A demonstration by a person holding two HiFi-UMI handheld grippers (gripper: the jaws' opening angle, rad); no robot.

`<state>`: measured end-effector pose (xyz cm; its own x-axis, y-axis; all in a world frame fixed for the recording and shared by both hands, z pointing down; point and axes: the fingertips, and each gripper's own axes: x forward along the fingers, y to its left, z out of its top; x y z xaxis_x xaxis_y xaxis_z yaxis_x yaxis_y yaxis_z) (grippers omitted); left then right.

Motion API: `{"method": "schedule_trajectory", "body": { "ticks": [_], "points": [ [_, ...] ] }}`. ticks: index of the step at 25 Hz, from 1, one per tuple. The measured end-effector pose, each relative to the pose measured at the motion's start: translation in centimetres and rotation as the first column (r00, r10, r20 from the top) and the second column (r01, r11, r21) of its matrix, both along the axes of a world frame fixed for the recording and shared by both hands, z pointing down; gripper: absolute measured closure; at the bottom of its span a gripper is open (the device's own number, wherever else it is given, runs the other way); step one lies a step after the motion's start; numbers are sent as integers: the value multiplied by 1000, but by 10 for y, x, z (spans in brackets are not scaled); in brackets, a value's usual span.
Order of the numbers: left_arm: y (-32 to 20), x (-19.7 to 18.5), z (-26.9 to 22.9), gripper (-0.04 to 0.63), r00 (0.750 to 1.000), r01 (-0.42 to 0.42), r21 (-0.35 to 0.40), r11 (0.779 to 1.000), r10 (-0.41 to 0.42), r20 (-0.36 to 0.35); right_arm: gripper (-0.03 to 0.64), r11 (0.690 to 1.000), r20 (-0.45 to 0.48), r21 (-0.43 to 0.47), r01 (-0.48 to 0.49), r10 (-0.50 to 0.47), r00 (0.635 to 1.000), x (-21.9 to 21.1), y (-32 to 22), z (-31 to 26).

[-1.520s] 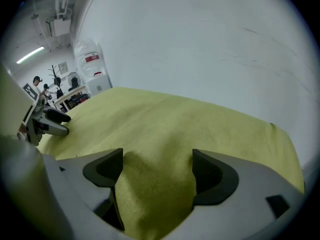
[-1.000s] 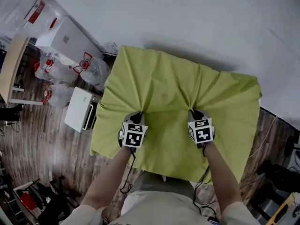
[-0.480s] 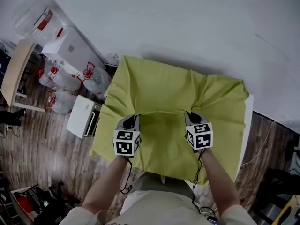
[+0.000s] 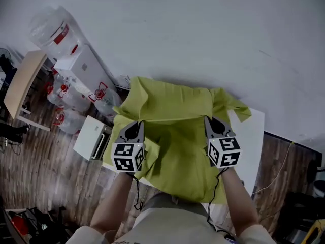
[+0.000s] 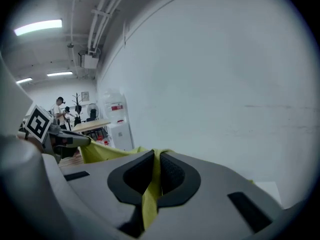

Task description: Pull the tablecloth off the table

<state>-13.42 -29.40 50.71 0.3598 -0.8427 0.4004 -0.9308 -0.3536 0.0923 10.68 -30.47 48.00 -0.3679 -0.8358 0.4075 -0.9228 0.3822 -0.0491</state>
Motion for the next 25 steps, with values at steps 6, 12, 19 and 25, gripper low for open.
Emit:
{"method": "schedule_trajectory", "body": {
  "ticks": [6,12,19,25],
  "points": [
    [-17,0,-113,575,999,-54,223,973,52,15,584,977,25,213,5,-10,1000,1,1,-123],
    [-14,-2,-227,575,998,-56,408,911,59,6,584,900,35,434,43,-64,997,-3,22,-245],
    [23,3,-330,575,998,-60,545,836,49,36,584,732,-49,672,115,-110,993,-14,86,-375],
    [46,20,-360,575,993,-118,592,798,108,52,584,719,-61,688,96,-74,995,3,115,-397]
  ]
}}
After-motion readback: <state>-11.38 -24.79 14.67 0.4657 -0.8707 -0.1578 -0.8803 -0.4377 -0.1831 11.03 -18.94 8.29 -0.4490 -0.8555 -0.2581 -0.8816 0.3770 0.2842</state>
